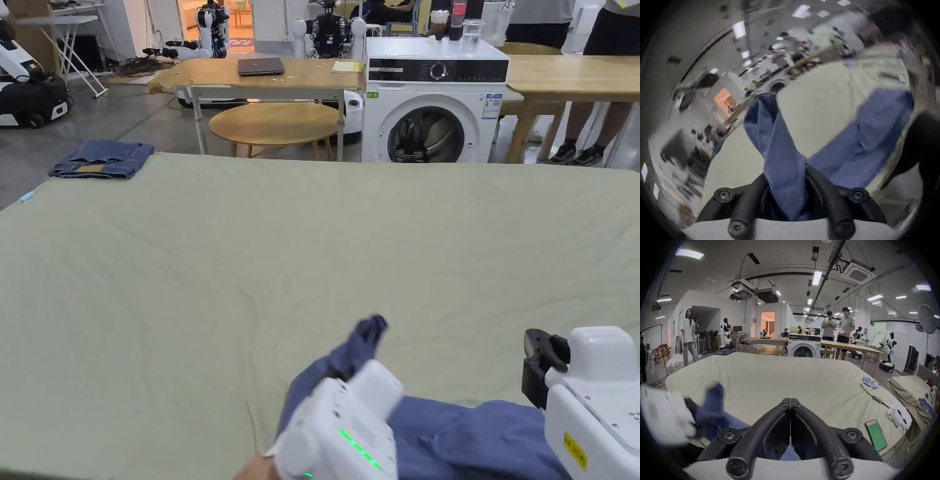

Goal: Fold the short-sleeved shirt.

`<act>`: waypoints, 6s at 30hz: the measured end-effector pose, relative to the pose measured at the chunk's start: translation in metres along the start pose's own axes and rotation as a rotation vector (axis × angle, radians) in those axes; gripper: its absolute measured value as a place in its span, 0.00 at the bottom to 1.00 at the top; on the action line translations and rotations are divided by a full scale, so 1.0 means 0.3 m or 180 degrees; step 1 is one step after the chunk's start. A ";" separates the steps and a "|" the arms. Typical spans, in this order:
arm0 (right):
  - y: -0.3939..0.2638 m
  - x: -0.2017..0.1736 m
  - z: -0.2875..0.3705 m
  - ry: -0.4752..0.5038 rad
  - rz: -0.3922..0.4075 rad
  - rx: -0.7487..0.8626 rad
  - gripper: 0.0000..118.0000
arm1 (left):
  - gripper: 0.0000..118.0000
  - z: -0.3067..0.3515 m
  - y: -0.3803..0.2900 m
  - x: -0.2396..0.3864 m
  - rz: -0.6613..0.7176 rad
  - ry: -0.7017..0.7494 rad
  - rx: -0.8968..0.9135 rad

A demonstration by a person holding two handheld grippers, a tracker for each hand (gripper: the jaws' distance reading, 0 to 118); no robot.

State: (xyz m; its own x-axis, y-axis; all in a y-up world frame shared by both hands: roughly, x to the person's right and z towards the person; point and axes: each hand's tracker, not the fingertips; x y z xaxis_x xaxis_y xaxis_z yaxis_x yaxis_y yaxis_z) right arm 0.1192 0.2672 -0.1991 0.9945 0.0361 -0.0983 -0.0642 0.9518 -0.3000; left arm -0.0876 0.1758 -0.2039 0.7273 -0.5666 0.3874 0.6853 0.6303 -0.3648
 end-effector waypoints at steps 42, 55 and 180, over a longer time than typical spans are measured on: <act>-0.093 0.127 -0.009 -0.0018 -0.0271 -0.0210 0.00 | 0.06 -0.057 -0.177 -0.256 0.3573 -0.2041 -0.0156; -0.098 0.036 -0.031 0.0143 -0.0225 -0.0274 0.00 | 1.00 -0.174 -0.585 -0.448 0.5005 -0.2261 -0.0490; -0.243 -0.246 -0.231 0.1043 -0.0646 -0.1418 0.00 | 0.25 -0.135 -1.196 -1.450 0.4549 -0.1089 -0.0436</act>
State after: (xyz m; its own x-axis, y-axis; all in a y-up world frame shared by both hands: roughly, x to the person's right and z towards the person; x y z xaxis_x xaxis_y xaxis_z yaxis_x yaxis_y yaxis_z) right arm 0.0449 0.1742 -0.2358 0.9177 -0.2970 -0.2640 0.0257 0.7074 -0.7063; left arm -0.6482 0.1747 -0.2757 0.7430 0.6411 -0.1924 -0.5775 0.4686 -0.6685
